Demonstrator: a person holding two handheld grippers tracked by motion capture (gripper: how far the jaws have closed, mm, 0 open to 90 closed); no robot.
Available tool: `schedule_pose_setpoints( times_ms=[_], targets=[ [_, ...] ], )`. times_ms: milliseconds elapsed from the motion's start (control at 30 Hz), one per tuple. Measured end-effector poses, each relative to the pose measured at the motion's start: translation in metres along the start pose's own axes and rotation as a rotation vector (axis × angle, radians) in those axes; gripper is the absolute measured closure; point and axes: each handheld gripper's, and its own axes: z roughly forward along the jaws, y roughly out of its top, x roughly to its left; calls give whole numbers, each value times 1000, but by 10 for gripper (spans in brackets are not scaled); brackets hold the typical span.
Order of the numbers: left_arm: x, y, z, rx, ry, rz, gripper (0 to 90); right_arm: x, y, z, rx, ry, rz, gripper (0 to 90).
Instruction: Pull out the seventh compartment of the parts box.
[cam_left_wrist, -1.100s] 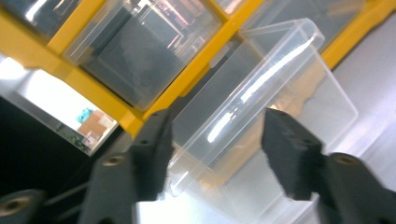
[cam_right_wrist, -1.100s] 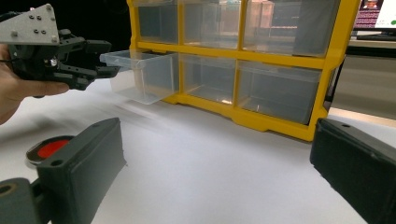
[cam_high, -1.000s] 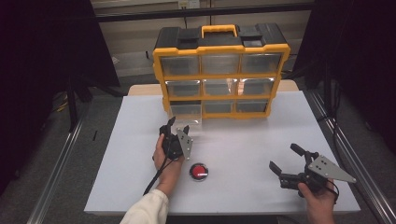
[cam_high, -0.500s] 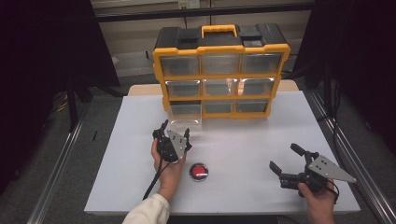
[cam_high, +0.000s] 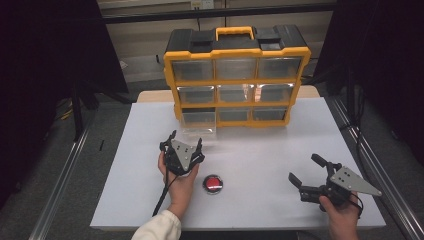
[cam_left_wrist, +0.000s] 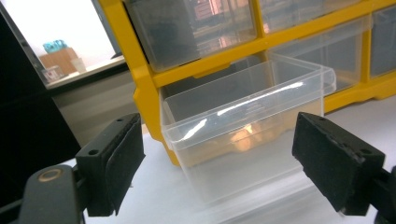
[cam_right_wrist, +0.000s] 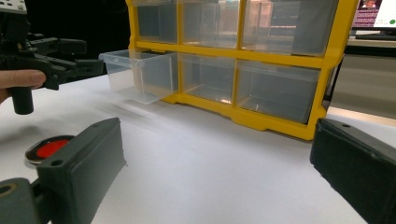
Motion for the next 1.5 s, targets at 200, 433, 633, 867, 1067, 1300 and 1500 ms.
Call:
schedule_pose_setpoints(
  times_ms=[200, 433, 633, 867, 1067, 1300, 1500],
  targets=[
    [5, 1, -3, -3, -28, -83, 149, 0, 0, 0, 2, -3, -1, 24],
    [5, 0, -2, 32, -100, -162, 112, -1, 0, 0, 2, -1, -4, 24],
    [5, 2, -4, 30, -178, -195, 96, -1, 0, 0, -1, 0, 0, 23],
    [8, 4, -9, 38, -251, -213, 88, -1, 1, 1, 0, 4, 0, 24],
    [9, 5, -11, 34, -317, -230, 81, -1, 1, 1, 1, 2, 4, 24],
    [10, 5, -12, 42, -380, -234, 78, -1, 1, 1, 0, -3, 6, 24],
    [12, 4, -12, 59, -428, -232, 72, -2, 1, 1, 2, 1, 3, 24]
  ],
)
